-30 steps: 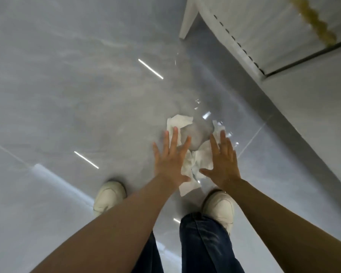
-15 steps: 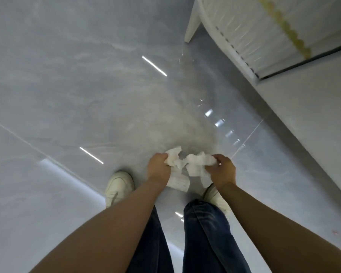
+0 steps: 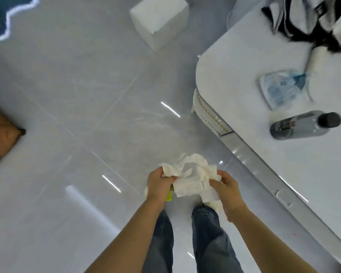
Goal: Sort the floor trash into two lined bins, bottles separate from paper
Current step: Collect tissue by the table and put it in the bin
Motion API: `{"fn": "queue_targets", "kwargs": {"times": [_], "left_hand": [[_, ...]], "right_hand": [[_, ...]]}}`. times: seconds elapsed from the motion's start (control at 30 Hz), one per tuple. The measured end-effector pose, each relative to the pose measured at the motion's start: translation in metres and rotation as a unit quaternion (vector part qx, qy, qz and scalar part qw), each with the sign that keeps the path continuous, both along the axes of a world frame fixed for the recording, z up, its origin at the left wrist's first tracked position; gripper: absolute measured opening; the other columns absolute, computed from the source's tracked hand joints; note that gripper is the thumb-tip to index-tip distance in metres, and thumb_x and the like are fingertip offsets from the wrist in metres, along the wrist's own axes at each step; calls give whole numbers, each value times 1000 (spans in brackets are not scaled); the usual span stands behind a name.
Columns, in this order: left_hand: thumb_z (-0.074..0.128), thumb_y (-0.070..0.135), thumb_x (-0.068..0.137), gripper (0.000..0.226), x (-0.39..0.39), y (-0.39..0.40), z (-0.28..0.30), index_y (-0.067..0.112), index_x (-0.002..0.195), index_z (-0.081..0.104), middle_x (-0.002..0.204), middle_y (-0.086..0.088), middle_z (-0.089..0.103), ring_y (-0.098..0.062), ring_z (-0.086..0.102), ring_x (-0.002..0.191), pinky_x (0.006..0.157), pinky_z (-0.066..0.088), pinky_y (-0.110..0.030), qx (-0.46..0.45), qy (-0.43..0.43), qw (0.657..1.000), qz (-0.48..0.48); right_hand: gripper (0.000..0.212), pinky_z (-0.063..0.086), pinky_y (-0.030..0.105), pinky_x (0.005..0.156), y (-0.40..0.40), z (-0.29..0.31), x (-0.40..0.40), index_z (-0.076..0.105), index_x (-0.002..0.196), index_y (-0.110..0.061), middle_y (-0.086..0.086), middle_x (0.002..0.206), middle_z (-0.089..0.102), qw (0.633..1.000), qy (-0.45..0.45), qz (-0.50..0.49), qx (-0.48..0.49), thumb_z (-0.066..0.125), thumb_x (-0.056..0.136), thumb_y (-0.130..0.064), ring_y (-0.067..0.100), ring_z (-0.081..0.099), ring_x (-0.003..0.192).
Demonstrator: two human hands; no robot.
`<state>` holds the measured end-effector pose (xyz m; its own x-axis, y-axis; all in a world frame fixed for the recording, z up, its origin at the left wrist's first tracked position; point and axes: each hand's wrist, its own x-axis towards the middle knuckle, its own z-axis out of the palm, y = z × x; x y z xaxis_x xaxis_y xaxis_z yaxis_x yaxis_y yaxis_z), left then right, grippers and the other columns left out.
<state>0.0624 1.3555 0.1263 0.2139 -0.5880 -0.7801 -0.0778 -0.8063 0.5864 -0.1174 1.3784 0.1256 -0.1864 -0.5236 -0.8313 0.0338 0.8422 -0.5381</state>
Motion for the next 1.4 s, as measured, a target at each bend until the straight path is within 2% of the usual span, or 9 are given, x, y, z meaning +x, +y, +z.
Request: {"fn": "queue_targets", "kwargs": {"times": [0.13, 0.23, 0.37, 0.53, 0.67, 0.9, 1.07, 1.2, 1.4], "left_hand": [[71, 0, 78, 10, 8, -2, 104, 9, 81, 69, 84, -8, 70, -23, 65, 81, 69, 56, -31, -32, 17, 999, 24], [68, -2, 80, 10, 23, 1, 198, 2, 89, 69, 86, -10, 70, -22, 65, 79, 63, 55, -25, -91, 43, 992, 74], [65, -3, 82, 10, 41, 10, 274, 3, 89, 69, 82, -8, 69, -17, 64, 73, 56, 52, -20, -154, 36, 981, 115], [64, -7, 79, 5, 66, 2, 361, -5, 83, 66, 74, -12, 64, -23, 60, 70, 58, 49, -31, -234, 7, 966, 104], [68, 0, 81, 12, 96, -10, 416, 13, 79, 68, 74, -5, 68, -18, 63, 66, 58, 50, -31, -302, -3, 943, 137], [71, 8, 80, 7, 159, -7, 452, 13, 84, 70, 77, 0, 72, -13, 67, 70, 63, 54, -31, -361, 24, 901, 239], [70, 9, 81, 2, 217, -18, 451, 8, 83, 69, 83, -11, 70, -22, 65, 77, 70, 55, -37, -361, -6, 897, 256], [71, 11, 81, 5, 259, -33, 445, 7, 79, 68, 83, -17, 70, -31, 67, 79, 69, 56, -42, -364, -37, 900, 239], [71, 9, 82, 4, 295, -68, 441, 12, 83, 70, 83, -6, 72, -19, 68, 76, 61, 55, -26, -355, 16, 906, 231]], "right_hand": [[35, 49, 35, 78, -10, 106, 1, 59, 108, -13, 12, 103, 62, 998, -6, 12, -54, 46, 84, 10, 32, 58, 96], [33, 49, 39, 87, -11, 199, 2, 65, 107, -16, 10, 106, 67, 994, -28, 7, -102, 50, 85, 5, 32, 60, 103], [28, 53, 29, 72, -5, 278, 12, 66, 104, -15, 4, 93, 71, 986, -84, -8, -142, 55, 87, 3, 20, 65, 86], [24, 51, 26, 70, -7, 358, 32, 64, 101, -9, 11, 93, 67, 975, -75, 88, -188, 48, 90, 6, 23, 62, 84], [23, 50, 35, 84, -22, 405, 48, 69, 105, -18, 8, 104, 70, 946, -89, 167, -264, 52, 91, -9, 27, 64, 99], [31, 51, 22, 63, -52, 454, 132, 68, 110, -8, 5, 91, 70, 929, -146, 172, -293, 47, 90, 4, 16, 64, 75], [31, 38, 13, 39, -71, 474, 211, 68, 84, -5, 0, 63, 64, 930, -144, 162, -297, 37, 89, 0, 7, 56, 51], [34, 46, 15, 62, -83, 477, 266, 71, 91, -7, 3, 82, 68, 926, -118, 176, -313, 60, 85, -38, 8, 62, 72], [13, 49, 15, 70, -113, 471, 313, 71, 90, -8, 5, 98, 69, 924, -28, 177, -337, 72, 80, -17, 14, 65, 85]]}}
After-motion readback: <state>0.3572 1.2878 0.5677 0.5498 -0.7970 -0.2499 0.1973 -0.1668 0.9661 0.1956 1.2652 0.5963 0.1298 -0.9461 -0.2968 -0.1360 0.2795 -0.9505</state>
